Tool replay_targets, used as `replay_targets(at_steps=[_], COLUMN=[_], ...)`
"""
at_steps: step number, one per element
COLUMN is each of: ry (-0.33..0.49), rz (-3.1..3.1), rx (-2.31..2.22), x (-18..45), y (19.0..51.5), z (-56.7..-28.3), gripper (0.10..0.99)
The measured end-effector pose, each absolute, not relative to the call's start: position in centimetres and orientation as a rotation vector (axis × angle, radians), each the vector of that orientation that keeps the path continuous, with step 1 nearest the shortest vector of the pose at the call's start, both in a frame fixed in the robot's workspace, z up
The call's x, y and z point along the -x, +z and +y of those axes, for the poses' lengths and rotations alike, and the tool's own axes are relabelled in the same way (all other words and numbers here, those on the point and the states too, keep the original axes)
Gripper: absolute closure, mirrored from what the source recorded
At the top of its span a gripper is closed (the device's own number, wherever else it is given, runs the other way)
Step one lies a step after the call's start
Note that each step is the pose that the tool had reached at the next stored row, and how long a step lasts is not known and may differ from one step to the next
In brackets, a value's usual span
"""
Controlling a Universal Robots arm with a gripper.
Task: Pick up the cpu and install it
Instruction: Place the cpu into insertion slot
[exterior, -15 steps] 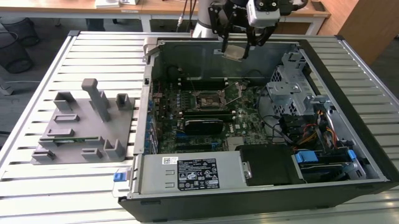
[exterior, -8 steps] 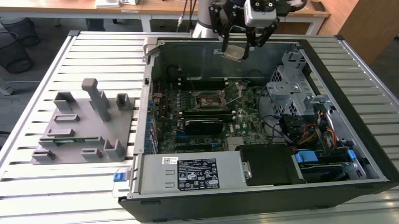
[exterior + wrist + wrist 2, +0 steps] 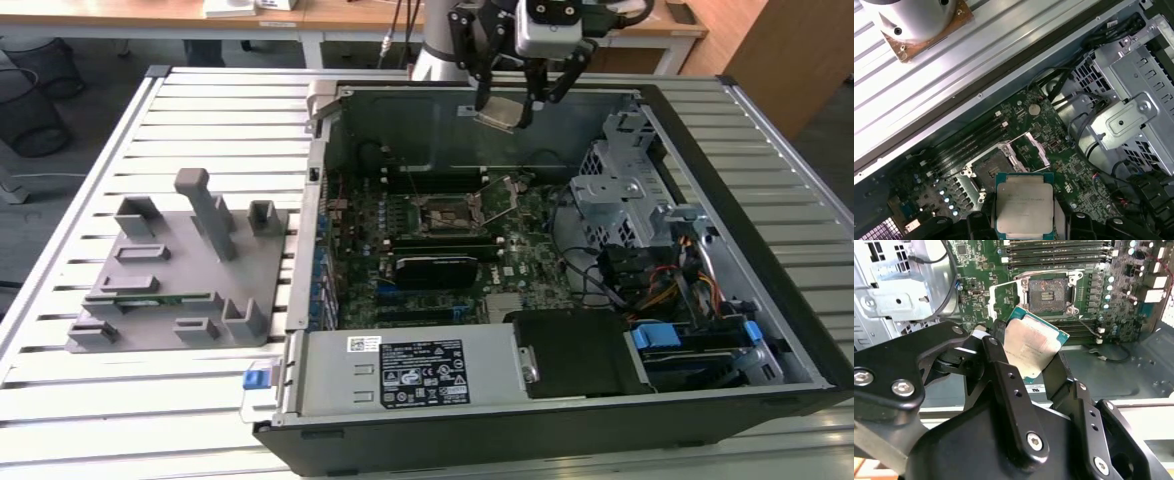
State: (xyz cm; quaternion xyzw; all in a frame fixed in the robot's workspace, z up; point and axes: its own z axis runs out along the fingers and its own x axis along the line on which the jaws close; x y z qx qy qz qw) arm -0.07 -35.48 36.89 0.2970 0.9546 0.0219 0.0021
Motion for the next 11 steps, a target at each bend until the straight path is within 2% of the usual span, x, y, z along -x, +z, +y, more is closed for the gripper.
replay_targets(at_steps=[11], ry=[0.068], rz=[2.925], rx=[-1.125], x=[0.09], y=[36.82], z=[-35.48], gripper=[0.545])
